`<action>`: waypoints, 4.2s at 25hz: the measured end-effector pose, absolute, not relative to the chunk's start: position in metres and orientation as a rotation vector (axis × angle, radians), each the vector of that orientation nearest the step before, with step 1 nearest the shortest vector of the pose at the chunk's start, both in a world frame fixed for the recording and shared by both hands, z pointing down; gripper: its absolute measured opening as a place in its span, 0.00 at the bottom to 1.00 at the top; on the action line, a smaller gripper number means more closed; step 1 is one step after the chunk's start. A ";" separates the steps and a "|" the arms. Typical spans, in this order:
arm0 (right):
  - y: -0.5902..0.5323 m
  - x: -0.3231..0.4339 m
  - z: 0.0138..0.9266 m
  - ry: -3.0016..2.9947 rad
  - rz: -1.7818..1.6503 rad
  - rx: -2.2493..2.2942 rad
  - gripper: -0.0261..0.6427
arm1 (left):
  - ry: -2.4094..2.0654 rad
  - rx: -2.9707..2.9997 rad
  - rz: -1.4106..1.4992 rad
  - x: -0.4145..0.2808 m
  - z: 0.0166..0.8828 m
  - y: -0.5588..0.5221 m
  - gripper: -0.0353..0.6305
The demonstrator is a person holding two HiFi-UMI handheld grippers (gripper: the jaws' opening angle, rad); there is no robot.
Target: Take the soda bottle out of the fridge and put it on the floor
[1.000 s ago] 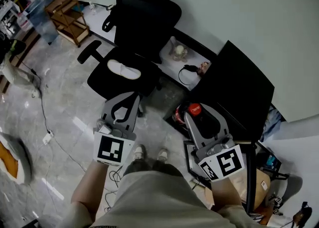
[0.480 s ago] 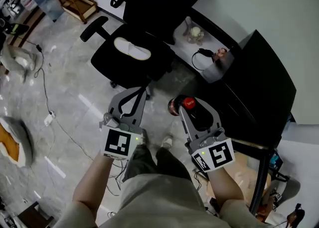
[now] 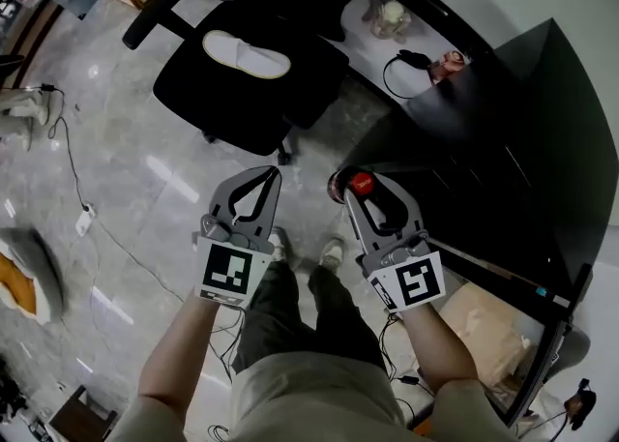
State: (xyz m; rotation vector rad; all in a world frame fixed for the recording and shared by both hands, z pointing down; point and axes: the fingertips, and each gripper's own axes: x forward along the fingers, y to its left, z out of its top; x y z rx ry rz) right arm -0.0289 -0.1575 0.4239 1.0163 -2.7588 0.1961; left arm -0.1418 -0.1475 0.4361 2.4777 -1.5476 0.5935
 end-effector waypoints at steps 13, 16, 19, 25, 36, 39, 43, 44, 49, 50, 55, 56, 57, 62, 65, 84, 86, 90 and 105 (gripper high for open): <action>-0.150 -0.038 0.632 -2.746 0.192 0.938 0.20 | -1.391 2.478 0.679 -0.128 0.653 -0.143 0.06; -0.146 -0.037 0.683 -2.730 0.193 0.921 0.20 | -1.363 2.482 0.691 -0.123 0.704 -0.138 0.06; -0.142 -0.035 0.733 -2.707 0.189 0.907 0.20 | -1.343 2.479 0.709 -0.123 0.754 -0.135 0.06; -0.129 -0.034 0.824 -2.708 0.228 0.900 0.20 | -1.310 2.481 0.738 -0.121 0.845 -0.126 0.06; -0.124 -0.025 0.983 -2.670 0.262 0.894 0.20 | -1.219 2.508 0.723 -0.107 0.974 -0.119 0.06; -0.123 -0.025 1.022 -2.650 0.276 0.891 0.20 | -1.209 2.502 0.712 -0.107 1.004 -0.122 0.06; -0.121 -0.023 1.071 -2.616 0.285 0.865 0.20 | -1.180 2.504 0.640 -0.097 1.038 -0.127 0.06; -0.120 -0.023 1.082 -2.609 0.280 0.863 0.20 | -1.172 2.512 0.649 -0.094 1.048 -0.127 0.06; -0.117 -0.023 1.121 -2.592 0.246 0.894 0.20 | -1.131 2.554 0.710 -0.080 1.093 -0.129 0.06; -0.119 -0.022 1.129 -2.583 0.249 0.896 0.20 | -1.129 2.556 0.714 -0.079 1.100 -0.131 0.06; -0.128 -0.018 1.159 -2.558 0.213 0.896 0.20 | -1.125 2.563 0.730 -0.075 1.125 -0.138 0.06; -0.129 -0.016 1.163 -2.551 0.216 0.896 0.20 | -1.125 2.560 0.732 -0.075 1.129 -0.139 0.06; -0.130 -0.013 1.168 -2.542 0.222 0.894 0.20 | -1.125 2.554 0.728 -0.074 1.132 -0.140 0.06; -0.132 -0.008 1.182 -2.521 0.238 0.902 0.20 | -1.113 2.523 0.710 -0.069 1.146 -0.141 0.06; -0.131 -0.012 1.182 -2.523 0.192 0.902 0.21 | -1.109 2.495 0.714 -0.066 1.154 -0.140 0.06; -0.137 0.006 1.103 -2.443 0.287 0.896 0.13 | -1.122 2.447 0.692 -0.071 1.061 -0.130 0.06; -0.137 0.004 1.081 -2.447 0.279 0.891 0.12 | -1.143 2.429 0.672 -0.075 1.040 -0.131 0.06; -0.128 -0.006 1.028 -2.473 0.187 0.820 0.10 | -1.140 2.438 0.689 -0.077 0.998 -0.128 0.06; -0.118 0.011 0.819 -2.520 0.268 0.919 0.05 | -1.251 2.399 0.632 -0.094 0.817 -0.124 0.06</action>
